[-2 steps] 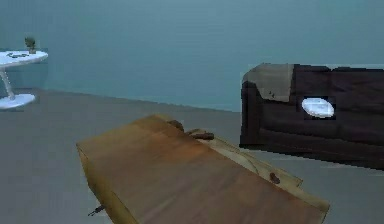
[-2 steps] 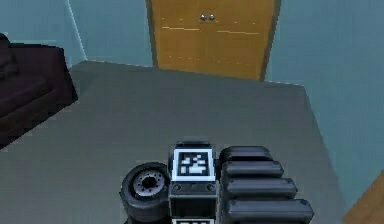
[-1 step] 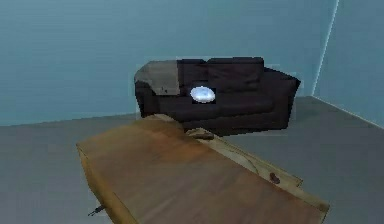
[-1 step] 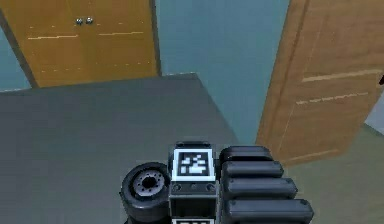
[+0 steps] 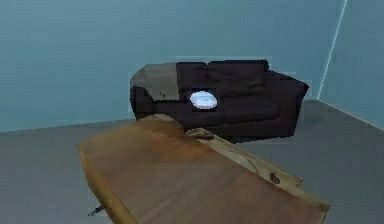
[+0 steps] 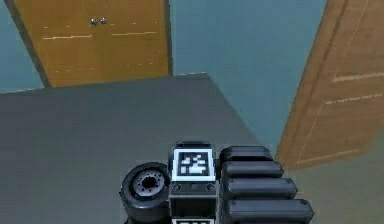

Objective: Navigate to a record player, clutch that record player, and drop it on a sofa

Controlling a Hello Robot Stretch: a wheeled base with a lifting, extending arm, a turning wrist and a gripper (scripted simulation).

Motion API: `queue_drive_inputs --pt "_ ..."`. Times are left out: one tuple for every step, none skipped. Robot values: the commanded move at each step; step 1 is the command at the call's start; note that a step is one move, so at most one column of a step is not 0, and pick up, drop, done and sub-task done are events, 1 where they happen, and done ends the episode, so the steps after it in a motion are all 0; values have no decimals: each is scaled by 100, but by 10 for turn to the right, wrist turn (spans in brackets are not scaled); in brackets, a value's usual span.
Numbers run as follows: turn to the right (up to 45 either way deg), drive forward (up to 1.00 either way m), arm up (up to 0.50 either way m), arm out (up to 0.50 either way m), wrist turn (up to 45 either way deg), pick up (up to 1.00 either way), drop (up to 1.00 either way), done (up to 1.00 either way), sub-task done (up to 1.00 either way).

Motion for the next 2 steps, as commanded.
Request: queue_drive_inputs --pt "30 0 0 0 0 0 0 0 0" --pt "0 100 0 0 0 0 0 0 0"
